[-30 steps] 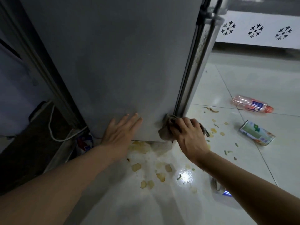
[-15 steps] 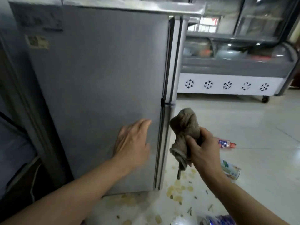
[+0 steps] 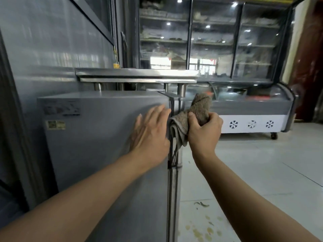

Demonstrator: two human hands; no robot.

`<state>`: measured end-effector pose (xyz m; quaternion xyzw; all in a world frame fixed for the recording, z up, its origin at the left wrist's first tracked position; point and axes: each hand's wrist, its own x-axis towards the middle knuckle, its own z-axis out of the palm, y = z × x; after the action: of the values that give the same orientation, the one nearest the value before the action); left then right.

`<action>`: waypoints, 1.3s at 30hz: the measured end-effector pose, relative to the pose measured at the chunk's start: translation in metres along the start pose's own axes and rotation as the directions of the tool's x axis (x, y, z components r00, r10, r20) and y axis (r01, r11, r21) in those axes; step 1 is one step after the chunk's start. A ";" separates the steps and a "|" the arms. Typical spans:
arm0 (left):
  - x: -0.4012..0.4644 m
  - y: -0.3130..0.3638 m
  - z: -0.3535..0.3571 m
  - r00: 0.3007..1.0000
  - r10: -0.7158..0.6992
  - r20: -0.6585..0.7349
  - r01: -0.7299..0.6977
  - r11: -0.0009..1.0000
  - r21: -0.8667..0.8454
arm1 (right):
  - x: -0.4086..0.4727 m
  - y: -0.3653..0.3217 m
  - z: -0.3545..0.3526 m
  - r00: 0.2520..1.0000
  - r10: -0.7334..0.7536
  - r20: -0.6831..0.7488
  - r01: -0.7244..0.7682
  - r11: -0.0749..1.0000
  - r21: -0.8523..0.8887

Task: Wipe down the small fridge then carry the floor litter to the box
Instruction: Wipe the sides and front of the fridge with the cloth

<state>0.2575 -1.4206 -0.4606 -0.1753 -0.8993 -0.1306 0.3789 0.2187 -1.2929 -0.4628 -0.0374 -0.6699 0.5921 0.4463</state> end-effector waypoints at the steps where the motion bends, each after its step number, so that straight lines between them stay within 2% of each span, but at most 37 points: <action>1: 0.006 -0.001 -0.003 1.000 0.004 -0.014 -0.004 1.000 0.005 | 0.002 -0.007 0.006 1.000 -0.025 -0.013 0.025 0.999 0.032; 3: 0.017 -0.004 -0.009 0.999 0.005 -0.035 -0.005 1.000 0.013 | 0.007 -0.018 0.018 0.995 -0.094 -0.019 0.095 0.988 0.120; 5: 0.027 -0.009 -0.012 0.999 -0.004 -0.032 0.005 1.000 0.029 | 0.011 -0.024 0.030 0.980 -0.197 0.016 0.194 0.975 0.106; 8: 0.038 -0.016 -0.009 1.000 -0.019 -0.009 0.019 0.994 0.103 | 0.016 -0.022 0.044 0.948 -0.316 0.043 0.318 0.926 -0.202; 9: 0.040 -0.018 -0.006 1.000 -0.026 -0.002 0.026 0.991 0.132 | 0.018 -0.021 0.048 0.947 -0.316 0.053 0.319 0.913 -0.254; 12: 0.045 -0.023 0.001 0.999 -0.051 0.004 0.050 0.984 0.171 | 0.025 -0.019 0.055 0.955 -0.273 0.116 0.291 0.937 -0.191; 15: 0.047 -0.027 0.006 0.999 -0.023 -0.034 0.029 0.981 0.190 | 0.029 -0.013 0.056 0.950 -0.286 0.122 0.306 0.931 -0.199; 20: 0.046 -0.032 0.016 0.990 0.039 -0.138 -0.006 0.972 0.234 | 0.021 -0.001 0.063 0.961 -0.274 0.026 0.276 0.954 -0.117; 27: 0.047 -0.032 0.026 0.963 0.063 -0.263 -0.010 0.980 0.200 | 0.016 0.008 0.070 0.955 -0.283 -0.085 0.271 0.953 -0.135; 32: 0.046 -0.029 0.031 0.956 0.048 -0.290 0.009 0.982 0.190 | 0.005 0.026 0.071 0.964 -0.229 -0.134 0.200 0.959 -0.202; 39: 0.042 -0.032 0.035 0.960 0.053 -0.276 0.005 0.979 0.204 | -0.020 0.062 0.061 0.971 -0.214 -0.108 0.187 0.958 -0.219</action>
<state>0.1951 -1.4278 -0.4570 -0.1264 -0.8431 -0.0570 0.5196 0.1617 -1.3324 -0.5189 -0.0543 -0.6978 0.4668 0.5407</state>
